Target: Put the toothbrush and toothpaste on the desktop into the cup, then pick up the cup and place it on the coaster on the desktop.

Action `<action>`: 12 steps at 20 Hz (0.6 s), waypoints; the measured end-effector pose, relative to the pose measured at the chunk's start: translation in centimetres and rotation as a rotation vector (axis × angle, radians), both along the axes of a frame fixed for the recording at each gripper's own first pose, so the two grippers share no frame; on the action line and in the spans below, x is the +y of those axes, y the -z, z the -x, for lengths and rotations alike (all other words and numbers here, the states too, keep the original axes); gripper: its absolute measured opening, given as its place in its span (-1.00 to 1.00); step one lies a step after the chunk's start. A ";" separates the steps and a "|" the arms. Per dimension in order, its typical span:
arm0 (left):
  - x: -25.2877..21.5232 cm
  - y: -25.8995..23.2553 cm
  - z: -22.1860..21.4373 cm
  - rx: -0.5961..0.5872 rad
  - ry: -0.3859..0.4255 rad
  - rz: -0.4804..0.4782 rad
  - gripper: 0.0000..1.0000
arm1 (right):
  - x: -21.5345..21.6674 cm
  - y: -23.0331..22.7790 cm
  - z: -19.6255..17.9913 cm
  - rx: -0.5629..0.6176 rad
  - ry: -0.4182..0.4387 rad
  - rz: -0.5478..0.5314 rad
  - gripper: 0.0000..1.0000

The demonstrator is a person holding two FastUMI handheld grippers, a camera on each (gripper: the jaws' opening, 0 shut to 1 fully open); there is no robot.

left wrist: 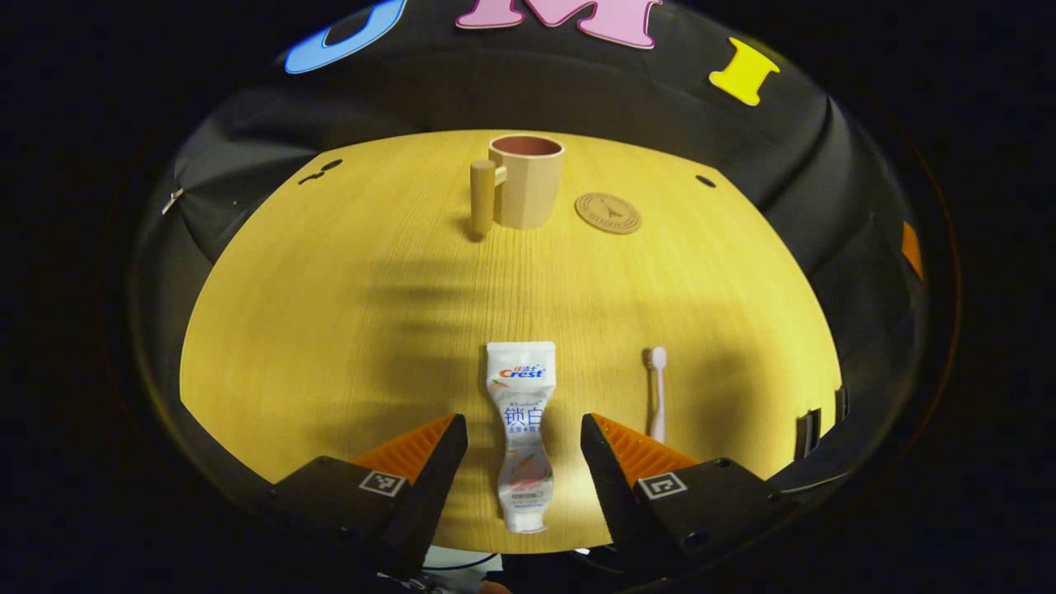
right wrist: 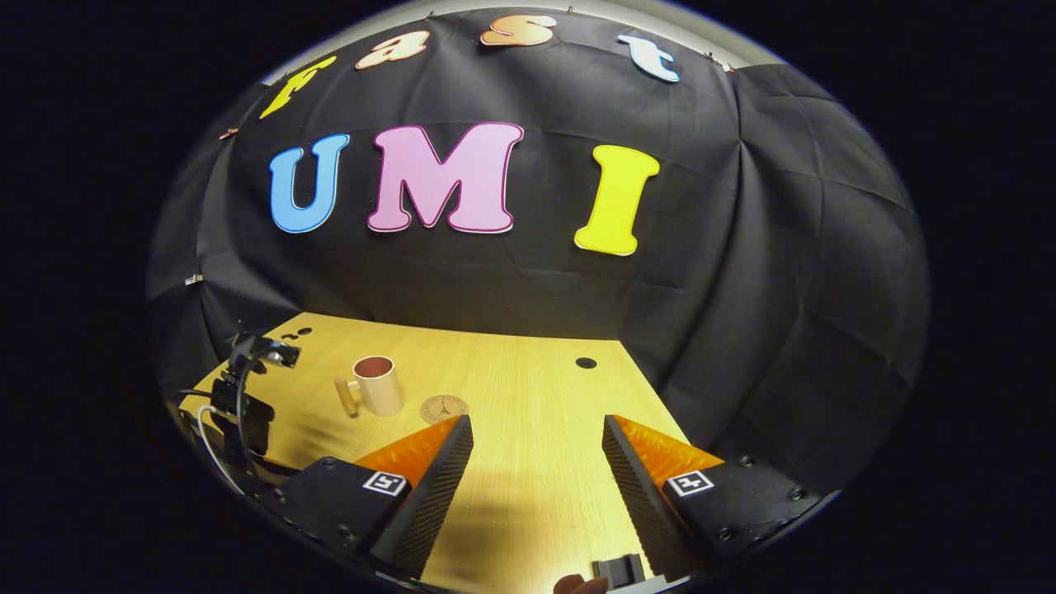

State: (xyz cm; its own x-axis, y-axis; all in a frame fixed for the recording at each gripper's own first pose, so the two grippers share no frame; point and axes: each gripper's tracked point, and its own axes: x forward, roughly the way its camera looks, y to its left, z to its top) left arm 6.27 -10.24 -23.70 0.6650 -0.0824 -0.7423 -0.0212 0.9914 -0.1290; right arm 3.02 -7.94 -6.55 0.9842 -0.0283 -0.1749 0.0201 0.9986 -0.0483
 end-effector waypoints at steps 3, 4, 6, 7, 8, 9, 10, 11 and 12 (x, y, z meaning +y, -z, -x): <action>-0.3 1.7 -0.7 0.073 -0.019 0.001 0.55 | -0.7 0.7 -1.4 0.021 -0.016 -0.008 0.94; -0.2 2.0 -0.8 0.096 -0.030 -0.001 0.48 | -0.9 1.0 -1.9 0.025 -0.020 -0.010 0.94; 0.3 2.1 -1.2 0.104 -0.058 -0.035 0.17 | -1.3 1.3 -2.7 0.037 -0.028 -0.013 0.94; 0.3 2.2 -1.4 0.112 -0.059 -0.043 -0.07 | -1.4 1.5 -3.1 0.042 -0.032 -0.015 0.94; 0.0 2.1 -1.2 0.122 -0.058 -0.043 -0.27 | -1.5 1.8 -3.3 0.048 -0.034 -0.017 0.94; 0.1 2.3 -1.0 0.137 -0.055 -0.044 -0.32 | -1.5 2.0 -3.4 0.054 -0.036 -0.020 0.94; 0.2 2.3 -1.0 0.140 -0.062 -0.036 -0.35 | -1.7 2.1 -3.5 0.057 -0.038 -0.023 0.94; 0.1 2.3 -1.1 0.149 -0.078 -0.019 -0.36 | -1.7 2.1 -3.6 0.061 -0.039 -0.027 0.94; 0.2 2.3 -1.2 0.165 -0.080 -0.008 -0.36 | -1.7 2.1 -3.7 0.061 -0.038 -0.032 0.94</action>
